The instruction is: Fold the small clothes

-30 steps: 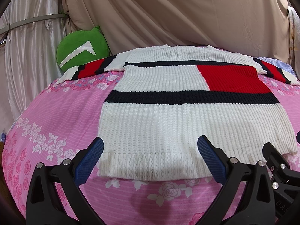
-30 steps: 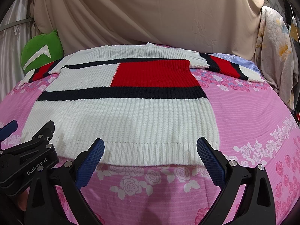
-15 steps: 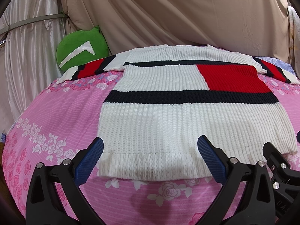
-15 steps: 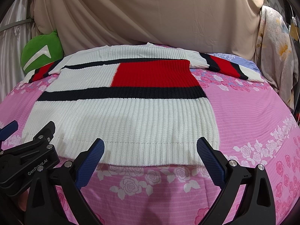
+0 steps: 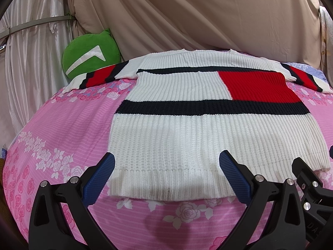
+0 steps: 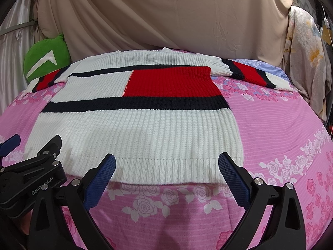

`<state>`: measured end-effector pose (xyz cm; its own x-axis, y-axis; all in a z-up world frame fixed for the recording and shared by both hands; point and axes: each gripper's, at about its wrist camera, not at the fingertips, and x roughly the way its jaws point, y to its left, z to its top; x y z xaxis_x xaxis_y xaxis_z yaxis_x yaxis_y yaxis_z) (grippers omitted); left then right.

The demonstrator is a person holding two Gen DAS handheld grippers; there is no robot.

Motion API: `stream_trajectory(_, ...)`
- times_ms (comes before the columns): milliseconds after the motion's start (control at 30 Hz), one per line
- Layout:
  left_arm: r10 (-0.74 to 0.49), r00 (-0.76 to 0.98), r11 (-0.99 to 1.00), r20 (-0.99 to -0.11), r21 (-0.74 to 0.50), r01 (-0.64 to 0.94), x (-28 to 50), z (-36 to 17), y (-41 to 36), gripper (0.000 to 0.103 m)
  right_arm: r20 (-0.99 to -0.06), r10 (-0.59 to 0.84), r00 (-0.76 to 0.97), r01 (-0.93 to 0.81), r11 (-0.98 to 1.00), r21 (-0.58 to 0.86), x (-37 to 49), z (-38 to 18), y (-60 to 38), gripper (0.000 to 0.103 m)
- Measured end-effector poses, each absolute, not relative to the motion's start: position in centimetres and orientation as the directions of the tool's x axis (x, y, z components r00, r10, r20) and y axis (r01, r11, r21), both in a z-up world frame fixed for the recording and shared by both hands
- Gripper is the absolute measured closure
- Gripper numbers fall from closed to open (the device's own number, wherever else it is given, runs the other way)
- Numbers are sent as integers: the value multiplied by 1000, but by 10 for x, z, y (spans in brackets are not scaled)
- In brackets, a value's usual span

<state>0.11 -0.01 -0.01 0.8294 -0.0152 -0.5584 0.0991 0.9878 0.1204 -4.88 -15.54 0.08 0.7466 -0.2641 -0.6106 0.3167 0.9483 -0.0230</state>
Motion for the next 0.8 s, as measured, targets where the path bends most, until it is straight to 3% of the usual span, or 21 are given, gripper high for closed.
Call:
stream_trajectory(300,-25,830,988,-557,113,105,1,0,0,5,-611,-252,750,312,950,-9,-49,1,-156,5)
stream_trajectory(433,-121,811,981,-572,55,184,2,0,2,5,-581,-98,808,230,960,158,-52,9,-190,5)
stream_trajectory(633,-245,736,955,-631,-26,296,13,5,11,5,-533,-260,805,354,932,80,-12,38,-321,5)
stream_trajectory(800,-254,726,954,-639,-42,297,47,27,26,5,-614,-294,733,540,800,262,38,39,-492,5)
